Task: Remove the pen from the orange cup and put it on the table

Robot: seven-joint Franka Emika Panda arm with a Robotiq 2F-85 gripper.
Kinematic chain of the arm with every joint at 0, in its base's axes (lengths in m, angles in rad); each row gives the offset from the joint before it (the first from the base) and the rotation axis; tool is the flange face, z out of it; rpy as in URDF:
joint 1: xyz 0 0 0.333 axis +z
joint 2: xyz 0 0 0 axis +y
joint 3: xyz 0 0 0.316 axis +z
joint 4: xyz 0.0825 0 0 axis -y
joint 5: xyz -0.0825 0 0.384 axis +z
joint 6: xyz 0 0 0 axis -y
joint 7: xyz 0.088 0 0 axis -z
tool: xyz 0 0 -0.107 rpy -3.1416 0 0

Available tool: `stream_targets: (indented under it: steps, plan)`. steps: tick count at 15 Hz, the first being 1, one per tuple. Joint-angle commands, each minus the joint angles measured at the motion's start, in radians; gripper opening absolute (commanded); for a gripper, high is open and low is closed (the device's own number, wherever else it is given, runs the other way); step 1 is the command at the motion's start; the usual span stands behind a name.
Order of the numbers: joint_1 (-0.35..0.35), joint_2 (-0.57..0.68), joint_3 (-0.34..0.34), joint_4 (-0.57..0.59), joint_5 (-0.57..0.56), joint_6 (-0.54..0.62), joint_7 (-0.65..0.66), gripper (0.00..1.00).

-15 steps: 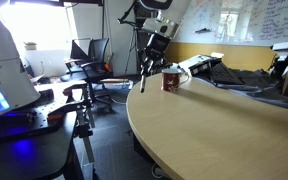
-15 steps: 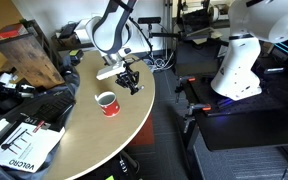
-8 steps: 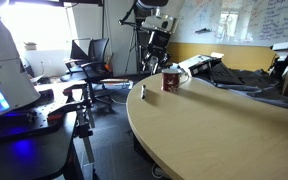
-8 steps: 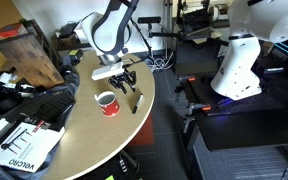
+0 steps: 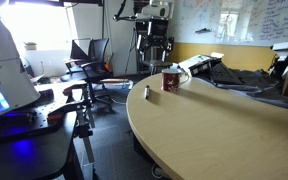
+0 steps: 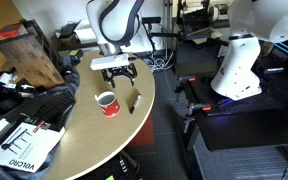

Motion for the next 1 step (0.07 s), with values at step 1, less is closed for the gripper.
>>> stream_targets:
  steps: [1]
  plan:
    - [-0.015,-0.084,0.031,-0.063,0.035,0.006,-0.102,1.00]
